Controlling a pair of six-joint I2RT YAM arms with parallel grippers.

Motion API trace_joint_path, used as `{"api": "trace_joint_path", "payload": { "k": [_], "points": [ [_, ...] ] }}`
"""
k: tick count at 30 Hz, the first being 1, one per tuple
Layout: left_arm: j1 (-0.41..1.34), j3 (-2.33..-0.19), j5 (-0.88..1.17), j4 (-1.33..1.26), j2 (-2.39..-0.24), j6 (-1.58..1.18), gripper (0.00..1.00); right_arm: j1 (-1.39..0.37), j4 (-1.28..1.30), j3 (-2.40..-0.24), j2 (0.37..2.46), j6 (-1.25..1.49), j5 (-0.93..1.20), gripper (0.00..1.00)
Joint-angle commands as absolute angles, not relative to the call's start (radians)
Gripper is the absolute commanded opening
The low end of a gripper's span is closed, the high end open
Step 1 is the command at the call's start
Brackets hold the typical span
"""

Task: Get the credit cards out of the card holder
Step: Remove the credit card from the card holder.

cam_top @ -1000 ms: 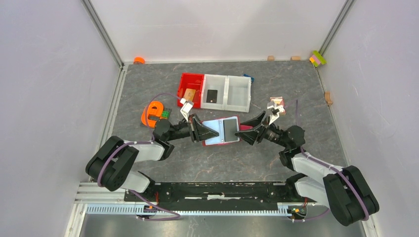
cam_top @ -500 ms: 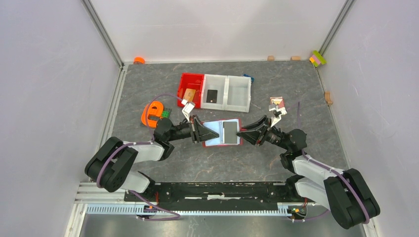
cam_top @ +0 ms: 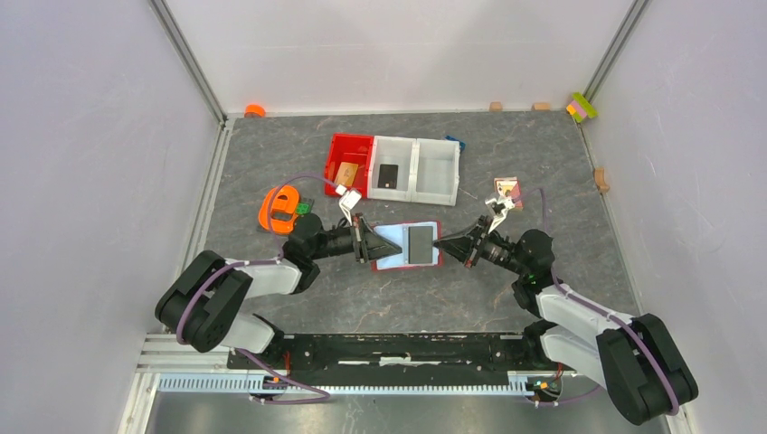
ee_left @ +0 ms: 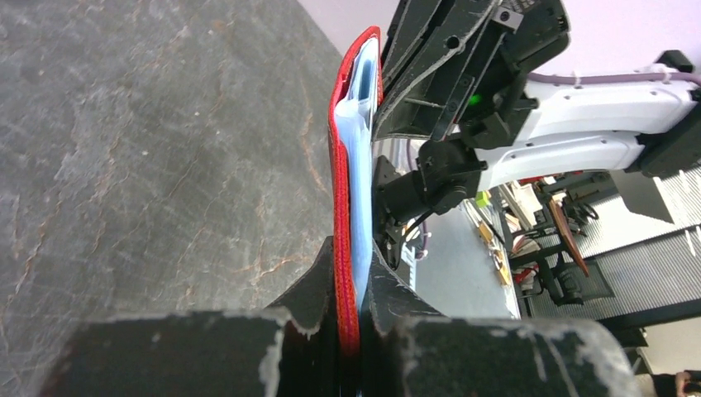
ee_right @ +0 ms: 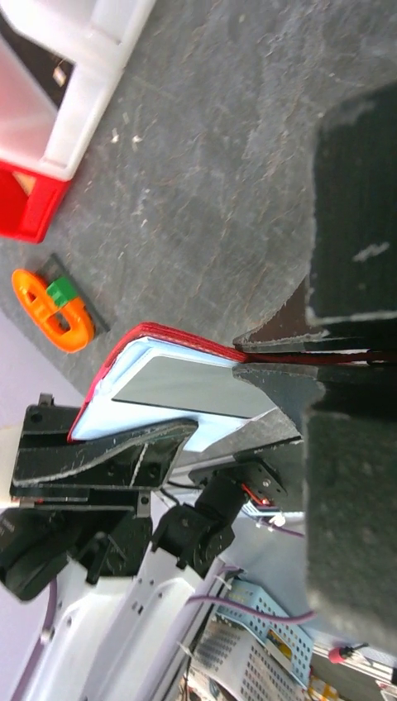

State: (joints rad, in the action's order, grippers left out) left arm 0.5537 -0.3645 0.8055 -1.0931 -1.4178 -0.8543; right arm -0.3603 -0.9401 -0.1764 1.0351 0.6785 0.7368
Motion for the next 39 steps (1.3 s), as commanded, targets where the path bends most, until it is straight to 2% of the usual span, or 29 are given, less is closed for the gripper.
{"api": "trace_joint_path", "payload": {
  "k": [1, 5, 6, 8, 10, 14, 22, 28, 31, 35, 39],
  "points": [
    [0.554, -0.419, 0.732, -0.947, -1.385, -0.745, 0.11, -0.356, -0.793, -0.209, 1.028, 0.590, 0.627, 0.00],
    [0.555, -0.440, 0.700, -0.847, -1.384, -0.701, 0.15, -0.355, -0.781, -0.206, 1.052, 0.607, 0.621, 0.00],
    [0.555, -0.444, 0.682, -0.820, -1.384, -0.691, 0.19, -0.355, -0.787, -0.200, 1.056, 0.614, 0.622, 0.00],
    [0.554, -0.468, 0.661, -0.716, -1.382, -0.650, 0.34, -0.356, -0.802, -0.182, 1.067, 0.631, 0.615, 0.00],
    [0.554, -0.490, 0.611, -0.623, -1.382, -0.616, 0.42, -0.355, -0.806, -0.167, 1.080, 0.641, 0.605, 0.00],
    [0.554, -0.503, 0.546, -0.538, -1.374, -0.584, 0.47, -0.355, -0.804, -0.142, 1.119, 0.671, 0.574, 0.00],
    [0.555, -0.504, 0.457, -0.440, -1.312, -0.528, 0.52, -0.356, -0.852, -0.091, 1.213, 0.730, 0.518, 0.00],
    [0.587, -0.523, 0.480, -0.424, -1.318, -0.499, 0.52, -0.356, -0.826, -0.091, 1.249, 0.705, 0.483, 0.00],
    [0.635, -0.560, 0.519, -0.417, -1.373, -0.484, 0.49, -0.355, -0.806, -0.094, 1.253, 0.686, 0.478, 0.00],
    [0.662, -0.672, 0.569, -0.315, -1.537, -0.483, 0.33, -0.357, -0.787, -0.101, 1.255, 0.673, 0.480, 0.00],
    [0.669, -0.723, 0.572, -0.265, -1.630, -0.492, 0.19, -0.361, -0.767, -0.106, 1.258, 0.661, 0.485, 0.07]
  ]
}}
